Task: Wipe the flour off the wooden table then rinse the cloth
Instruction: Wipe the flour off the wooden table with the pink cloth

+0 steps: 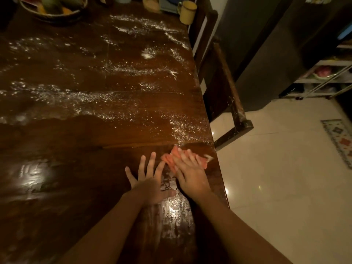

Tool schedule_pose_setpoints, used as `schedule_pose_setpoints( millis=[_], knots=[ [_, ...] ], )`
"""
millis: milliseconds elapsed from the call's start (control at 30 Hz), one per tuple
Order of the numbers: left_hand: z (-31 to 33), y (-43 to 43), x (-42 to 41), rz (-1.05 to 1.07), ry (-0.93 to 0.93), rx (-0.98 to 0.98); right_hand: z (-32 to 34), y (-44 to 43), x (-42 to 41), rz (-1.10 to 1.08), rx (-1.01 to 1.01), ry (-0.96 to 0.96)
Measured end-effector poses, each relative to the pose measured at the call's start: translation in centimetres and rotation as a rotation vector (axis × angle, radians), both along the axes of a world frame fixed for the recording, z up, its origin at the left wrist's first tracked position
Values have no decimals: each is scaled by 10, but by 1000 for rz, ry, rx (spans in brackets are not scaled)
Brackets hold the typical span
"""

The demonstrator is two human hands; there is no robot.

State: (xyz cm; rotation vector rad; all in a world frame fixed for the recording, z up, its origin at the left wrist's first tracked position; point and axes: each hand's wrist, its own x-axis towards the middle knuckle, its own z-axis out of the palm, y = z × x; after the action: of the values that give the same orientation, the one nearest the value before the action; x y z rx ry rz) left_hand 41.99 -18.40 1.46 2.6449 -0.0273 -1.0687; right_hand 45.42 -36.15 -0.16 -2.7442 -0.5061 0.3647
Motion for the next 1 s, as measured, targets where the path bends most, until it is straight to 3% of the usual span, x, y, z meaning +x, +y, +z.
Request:
schedule_pose_setpoints(
  millis=[100,300,367,467,533,600,767,900,1000],
  knots=[
    [-5,1,-5,56,-74,-44,7,-37,9,222,-26,34],
    [-8,1,-9,131,-160,-105,9,-11,49,-329,-59,1],
    [-6,-5,-9,274,-241,-176,8,10,47,-359,5,20],
    [6,-31,0,541,-503,-216,20,8,48,-114,40,148],
    [12,-60,12,573,-594,-166,43,-11,57,61,72,272],
    [10,-98,25,524,-591,-73,77,-36,74,176,116,333],
    [-2,-159,73,701,-411,45,151,-97,124,476,202,112],
    [-3,-168,121,566,-352,180,150,-123,141,991,71,121],
    [-4,-158,139,493,-385,201,140,-128,147,1114,8,77]
  ],
)
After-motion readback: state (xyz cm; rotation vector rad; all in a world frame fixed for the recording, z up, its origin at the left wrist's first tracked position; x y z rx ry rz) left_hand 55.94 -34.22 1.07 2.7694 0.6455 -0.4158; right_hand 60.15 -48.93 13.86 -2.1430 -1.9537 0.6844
